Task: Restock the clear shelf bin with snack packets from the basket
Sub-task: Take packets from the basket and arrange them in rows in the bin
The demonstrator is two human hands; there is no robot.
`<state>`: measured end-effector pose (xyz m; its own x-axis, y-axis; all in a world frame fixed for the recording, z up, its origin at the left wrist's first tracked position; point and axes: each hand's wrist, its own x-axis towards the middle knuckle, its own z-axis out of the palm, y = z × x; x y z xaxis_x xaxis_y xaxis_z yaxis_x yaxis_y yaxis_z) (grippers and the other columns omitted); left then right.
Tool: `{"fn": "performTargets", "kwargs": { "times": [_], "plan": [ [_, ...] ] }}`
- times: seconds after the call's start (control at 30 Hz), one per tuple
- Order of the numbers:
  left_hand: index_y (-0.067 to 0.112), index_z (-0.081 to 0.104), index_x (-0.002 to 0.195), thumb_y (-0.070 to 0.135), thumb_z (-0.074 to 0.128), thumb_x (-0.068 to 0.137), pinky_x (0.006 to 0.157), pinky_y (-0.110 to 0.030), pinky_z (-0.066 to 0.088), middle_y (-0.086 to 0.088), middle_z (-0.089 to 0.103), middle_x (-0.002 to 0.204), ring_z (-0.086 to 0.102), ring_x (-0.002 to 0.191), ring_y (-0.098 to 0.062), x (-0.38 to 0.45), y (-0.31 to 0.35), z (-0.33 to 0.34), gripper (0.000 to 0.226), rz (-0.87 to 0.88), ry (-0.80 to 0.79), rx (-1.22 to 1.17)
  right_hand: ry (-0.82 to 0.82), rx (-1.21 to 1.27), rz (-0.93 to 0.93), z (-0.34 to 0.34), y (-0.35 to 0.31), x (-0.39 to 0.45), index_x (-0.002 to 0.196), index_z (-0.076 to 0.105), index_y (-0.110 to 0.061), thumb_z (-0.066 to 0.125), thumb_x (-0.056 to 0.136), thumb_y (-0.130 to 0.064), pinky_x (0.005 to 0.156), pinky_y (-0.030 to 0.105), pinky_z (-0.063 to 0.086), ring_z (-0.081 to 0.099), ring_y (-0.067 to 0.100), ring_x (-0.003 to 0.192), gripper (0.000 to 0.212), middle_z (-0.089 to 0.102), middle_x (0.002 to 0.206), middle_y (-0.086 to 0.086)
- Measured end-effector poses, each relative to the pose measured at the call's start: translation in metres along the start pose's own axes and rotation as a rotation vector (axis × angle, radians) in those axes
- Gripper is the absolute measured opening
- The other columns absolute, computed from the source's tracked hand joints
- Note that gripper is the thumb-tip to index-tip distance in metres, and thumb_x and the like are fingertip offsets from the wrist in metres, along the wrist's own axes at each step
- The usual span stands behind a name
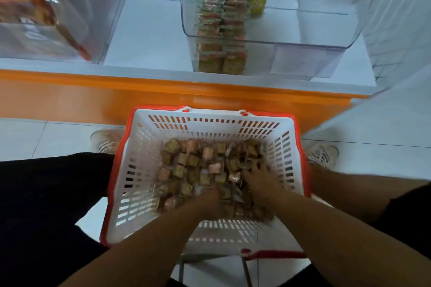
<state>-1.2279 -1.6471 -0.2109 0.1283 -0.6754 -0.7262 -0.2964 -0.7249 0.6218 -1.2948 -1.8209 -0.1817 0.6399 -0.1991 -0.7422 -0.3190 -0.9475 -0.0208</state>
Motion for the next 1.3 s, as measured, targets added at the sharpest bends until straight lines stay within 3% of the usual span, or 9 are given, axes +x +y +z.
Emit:
{"fn": "performTargets", "kwargs": {
  "times": [0.17, 0.37, 0.53, 0.67, 0.83, 1.0, 1.07, 1.17, 1.3],
  "plan": [
    [0.012, 0.051, 0.146, 0.026, 0.061, 0.101, 0.116, -0.038, 0.037, -0.012, 0.051, 0.149, 0.048, 0.137, -0.031, 0.023, -0.016, 0.018, 0.048, -0.089, -0.018, -0.001, -0.038, 0.093, -0.043, 0.027, 0.001, 0.021, 0.152, 0.026, -0.035, 0.064, 0.091, -0.031, 0.097, 0.05, 0.049, 0.053, 0.046, 0.121, 0.072, 0.023, 0.154, 0.016],
    [0.012, 0.04, 0.149, 0.041, 0.073, 0.088, 0.112, -0.041, 0.039, -0.011, 0.044, 0.152, 0.046, 0.137, -0.033, 0.039, -0.02, 0.028, 0.075, -0.372, 0.139, 0.062, -0.149, 0.233, -0.066, 0.048, 0.0, 0.036, 0.16, 0.003, -0.034, 0.07, 0.087, -0.043, 0.103, 0.047, 0.049, 0.044, 0.049, 0.133, 0.099, 0.007, 0.161, 0.021],
    [0.01, 0.057, 0.135, 0.035, 0.078, 0.085, 0.104, -0.043, 0.05, -0.015, 0.06, 0.135, 0.059, 0.123, -0.033, 0.049, -0.02, 0.036, 0.06, -0.358, 0.109, 0.048, -0.093, 0.357, 0.011, 0.051, -0.008, 0.042, 0.153, 0.027, -0.03, 0.066, 0.087, -0.044, 0.082, 0.037, 0.048, 0.058, 0.042, 0.113, 0.078, 0.022, 0.152, 0.016],
    [0.008, 0.054, 0.136, 0.033, 0.081, 0.081, 0.103, -0.042, 0.05, -0.016, 0.06, 0.135, 0.059, 0.123, -0.034, 0.05, -0.021, 0.033, 0.065, -0.36, 0.071, 0.065, -0.04, 0.487, -0.087, 0.046, -0.001, 0.038, 0.143, 0.044, -0.03, 0.068, 0.082, -0.05, 0.095, 0.034, 0.043, 0.045, 0.031, 0.129, 0.069, 0.046, 0.144, 0.007],
    [0.009, 0.059, 0.132, 0.033, 0.077, 0.084, 0.103, -0.04, 0.049, -0.017, 0.062, 0.133, 0.06, 0.123, -0.034, 0.045, -0.018, 0.029, 0.057, -0.313, 0.074, 0.091, 0.069, 0.704, -0.126, 0.037, -0.001, 0.031, 0.098, 0.073, -0.019, 0.075, 0.077, -0.034, 0.078, 0.032, 0.054, 0.066, 0.02, 0.091, 0.025, 0.072, 0.096, 0.0],
    [0.005, 0.054, 0.14, 0.023, 0.055, 0.103, 0.102, -0.027, 0.044, -0.02, 0.06, 0.137, 0.058, 0.124, -0.035, 0.03, -0.007, 0.014, 0.042, -0.217, 0.063, -0.157, 0.142, 0.757, -0.008, 0.02, -0.003, 0.029, 0.068, 0.061, -0.02, 0.064, 0.078, -0.021, 0.048, 0.025, 0.038, 0.052, 0.005, 0.058, 0.011, 0.058, 0.061, -0.005],
    [0.009, 0.056, 0.137, 0.024, 0.06, 0.097, 0.076, -0.035, 0.06, -0.014, 0.069, 0.121, 0.072, 0.095, -0.027, 0.018, -0.009, -0.002, 0.043, -0.365, 0.101, -0.225, 0.154, 0.79, -0.012, 0.009, -0.003, 0.027, 0.061, 0.057, -0.03, 0.066, 0.08, -0.023, 0.049, 0.019, 0.034, 0.052, 0.001, 0.053, 0.023, 0.058, 0.055, -0.012],
    [0.012, 0.063, 0.121, 0.028, 0.054, 0.102, 0.058, -0.038, 0.061, -0.005, 0.07, 0.091, 0.068, 0.065, -0.018, 0.004, -0.006, -0.031, 0.026, -0.398, 0.007, -0.394, 0.142, 0.835, 0.0, -0.014, -0.005, 0.022, 0.075, 0.063, -0.025, 0.07, 0.084, -0.033, 0.053, 0.021, 0.038, 0.059, 0.006, 0.066, 0.014, 0.063, 0.069, -0.008],
    [0.006, 0.063, 0.125, 0.021, 0.052, 0.105, 0.083, -0.042, 0.058, -0.01, 0.063, 0.112, 0.061, 0.099, -0.027, -0.021, 0.025, -0.082, 0.027, -0.262, 0.029, -0.552, 0.086, 0.887, -0.103, -0.069, -0.012, 0.007, 0.09, 0.068, -0.028, 0.074, 0.08, -0.044, 0.065, 0.014, 0.042, 0.06, -0.007, 0.085, 0.02, 0.069, 0.099, -0.013]
  ]
}}
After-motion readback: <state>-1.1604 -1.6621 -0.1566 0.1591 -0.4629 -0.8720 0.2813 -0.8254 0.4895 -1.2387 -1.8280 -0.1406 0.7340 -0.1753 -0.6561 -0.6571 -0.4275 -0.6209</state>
